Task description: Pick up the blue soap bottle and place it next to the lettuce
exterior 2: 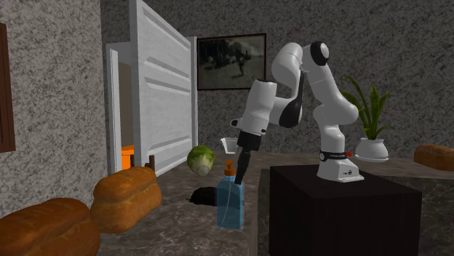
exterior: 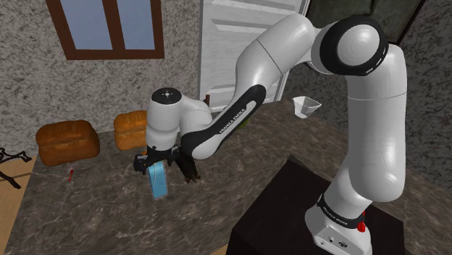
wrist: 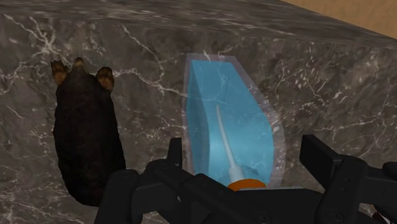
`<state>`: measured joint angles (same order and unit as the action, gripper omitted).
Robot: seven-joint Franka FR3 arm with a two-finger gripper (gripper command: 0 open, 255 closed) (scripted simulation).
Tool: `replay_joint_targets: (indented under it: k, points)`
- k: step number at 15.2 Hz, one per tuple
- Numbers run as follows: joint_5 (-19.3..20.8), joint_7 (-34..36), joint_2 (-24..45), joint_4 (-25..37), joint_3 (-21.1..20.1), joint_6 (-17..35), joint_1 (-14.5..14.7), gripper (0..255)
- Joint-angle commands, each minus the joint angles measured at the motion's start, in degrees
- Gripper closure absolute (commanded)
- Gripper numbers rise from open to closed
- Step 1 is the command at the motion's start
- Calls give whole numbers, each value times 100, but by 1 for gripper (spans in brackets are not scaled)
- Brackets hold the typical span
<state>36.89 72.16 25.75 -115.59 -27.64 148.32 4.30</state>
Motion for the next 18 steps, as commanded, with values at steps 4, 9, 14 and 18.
replay_joint_targets:
  k: [4, 9, 14, 18]
  points:
    - [162, 103, 209, 104, 121, 88, 89, 0]
    - [161, 102, 209, 104, 121, 88, 89, 0]
    - [162, 103, 208, 102, 121, 89, 89, 255]
    - [158, 100, 205, 102, 118, 86, 87, 255]
